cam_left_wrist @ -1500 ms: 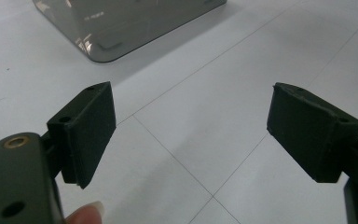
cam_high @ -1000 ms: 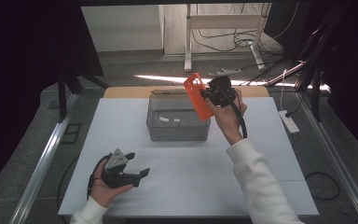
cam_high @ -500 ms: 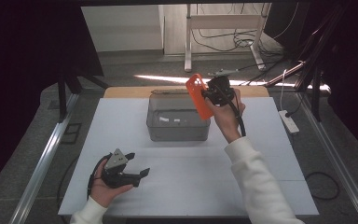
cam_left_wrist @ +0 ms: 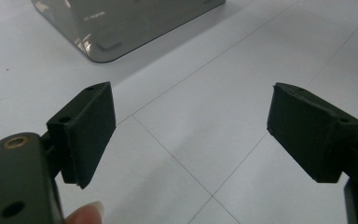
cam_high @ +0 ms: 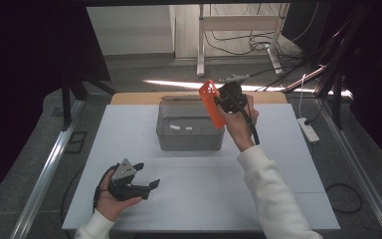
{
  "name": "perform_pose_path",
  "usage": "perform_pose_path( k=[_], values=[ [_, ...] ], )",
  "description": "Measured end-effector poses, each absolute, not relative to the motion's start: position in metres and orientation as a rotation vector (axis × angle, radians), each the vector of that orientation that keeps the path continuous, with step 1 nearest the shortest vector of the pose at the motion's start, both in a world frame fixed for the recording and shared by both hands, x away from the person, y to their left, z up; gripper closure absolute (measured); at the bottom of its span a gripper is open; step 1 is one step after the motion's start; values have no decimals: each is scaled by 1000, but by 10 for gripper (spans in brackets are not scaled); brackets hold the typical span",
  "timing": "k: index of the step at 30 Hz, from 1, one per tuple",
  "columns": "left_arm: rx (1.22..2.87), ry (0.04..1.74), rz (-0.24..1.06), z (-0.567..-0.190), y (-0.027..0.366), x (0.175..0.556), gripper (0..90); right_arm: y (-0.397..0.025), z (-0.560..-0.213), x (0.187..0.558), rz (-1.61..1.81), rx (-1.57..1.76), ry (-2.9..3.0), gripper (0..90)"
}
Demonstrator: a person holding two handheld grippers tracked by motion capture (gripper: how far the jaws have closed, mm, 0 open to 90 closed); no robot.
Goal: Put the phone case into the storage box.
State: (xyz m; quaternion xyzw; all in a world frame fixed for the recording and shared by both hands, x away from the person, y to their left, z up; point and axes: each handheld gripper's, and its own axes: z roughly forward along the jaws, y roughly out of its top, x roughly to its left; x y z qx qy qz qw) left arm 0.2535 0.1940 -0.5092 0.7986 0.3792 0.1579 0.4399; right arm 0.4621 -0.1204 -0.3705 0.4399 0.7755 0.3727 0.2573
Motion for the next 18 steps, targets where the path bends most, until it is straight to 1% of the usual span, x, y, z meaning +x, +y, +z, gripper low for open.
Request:
perform_pose_path(
  k=[18],
  values=[
    [1983,941,392,-509,194,253,160,-117,-377,467,977,1208,2103,802]
  ],
)
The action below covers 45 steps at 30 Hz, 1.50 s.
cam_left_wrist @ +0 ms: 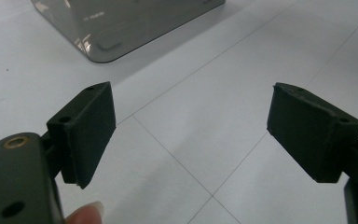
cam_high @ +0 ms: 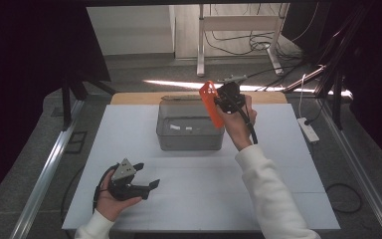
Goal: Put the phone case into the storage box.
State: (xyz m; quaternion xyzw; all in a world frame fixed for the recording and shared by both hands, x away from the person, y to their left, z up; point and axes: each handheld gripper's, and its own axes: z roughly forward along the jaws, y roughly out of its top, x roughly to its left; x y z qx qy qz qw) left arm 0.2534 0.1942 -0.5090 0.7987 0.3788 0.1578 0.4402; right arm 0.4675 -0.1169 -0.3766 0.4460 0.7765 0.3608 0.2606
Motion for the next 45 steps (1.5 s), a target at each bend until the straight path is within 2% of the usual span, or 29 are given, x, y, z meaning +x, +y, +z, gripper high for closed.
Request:
perform_pose_path(
  k=[45],
  values=[
    [1983,937,393,-509,195,253,160,-102,-396,473,828,1219,2108,802]
  ],
)
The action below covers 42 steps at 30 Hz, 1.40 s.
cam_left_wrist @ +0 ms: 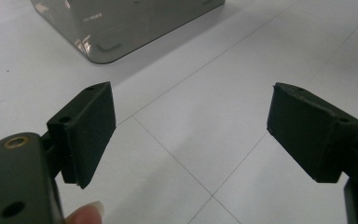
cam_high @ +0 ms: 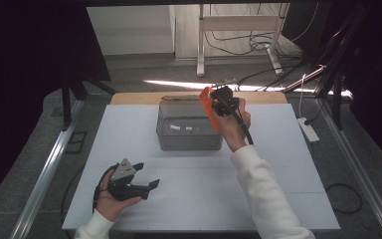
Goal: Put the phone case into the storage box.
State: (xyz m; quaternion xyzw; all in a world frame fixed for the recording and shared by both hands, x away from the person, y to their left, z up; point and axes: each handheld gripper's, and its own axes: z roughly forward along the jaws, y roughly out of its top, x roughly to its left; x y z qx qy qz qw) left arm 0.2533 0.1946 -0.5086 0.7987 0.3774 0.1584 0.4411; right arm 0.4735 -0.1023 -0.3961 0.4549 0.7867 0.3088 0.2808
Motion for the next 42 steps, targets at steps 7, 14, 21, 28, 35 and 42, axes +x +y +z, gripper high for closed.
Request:
perform_pose_path(
  k=[7,14,21,28,35,42],
  values=[
    [1982,938,393,-508,195,253,160,-99,-398,473,815,1211,2113,802],
    [1978,932,393,-508,195,253,160,-98,-400,474,805,1214,2114,802],
    [1975,905,383,-506,193,256,160,-98,-402,474,776,1239,2097,803],
    [1974,878,369,-506,192,261,160,-95,-406,474,745,1246,2093,802],
    [1978,866,359,-506,190,264,160,-93,-412,476,714,1265,2096,802],
    [1982,867,361,-506,190,263,159,-91,-414,476,693,1255,2091,802]
  ],
)
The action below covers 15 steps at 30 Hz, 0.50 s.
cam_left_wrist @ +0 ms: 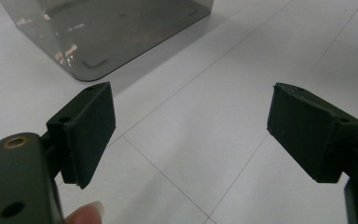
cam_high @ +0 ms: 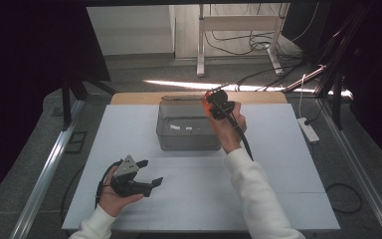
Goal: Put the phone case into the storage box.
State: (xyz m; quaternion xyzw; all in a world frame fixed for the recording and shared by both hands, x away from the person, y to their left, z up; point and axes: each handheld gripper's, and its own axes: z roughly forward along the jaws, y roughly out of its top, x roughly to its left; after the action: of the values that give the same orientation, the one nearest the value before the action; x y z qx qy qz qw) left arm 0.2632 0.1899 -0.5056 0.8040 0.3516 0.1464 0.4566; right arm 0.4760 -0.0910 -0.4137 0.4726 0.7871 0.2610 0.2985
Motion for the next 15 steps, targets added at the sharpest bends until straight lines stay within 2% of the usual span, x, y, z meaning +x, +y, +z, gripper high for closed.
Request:
perform_pose_path(
  k=[15],
  values=[
    [1980,869,359,-506,190,262,158,-86,-421,478,639,1264,2096,802]
  ],
)
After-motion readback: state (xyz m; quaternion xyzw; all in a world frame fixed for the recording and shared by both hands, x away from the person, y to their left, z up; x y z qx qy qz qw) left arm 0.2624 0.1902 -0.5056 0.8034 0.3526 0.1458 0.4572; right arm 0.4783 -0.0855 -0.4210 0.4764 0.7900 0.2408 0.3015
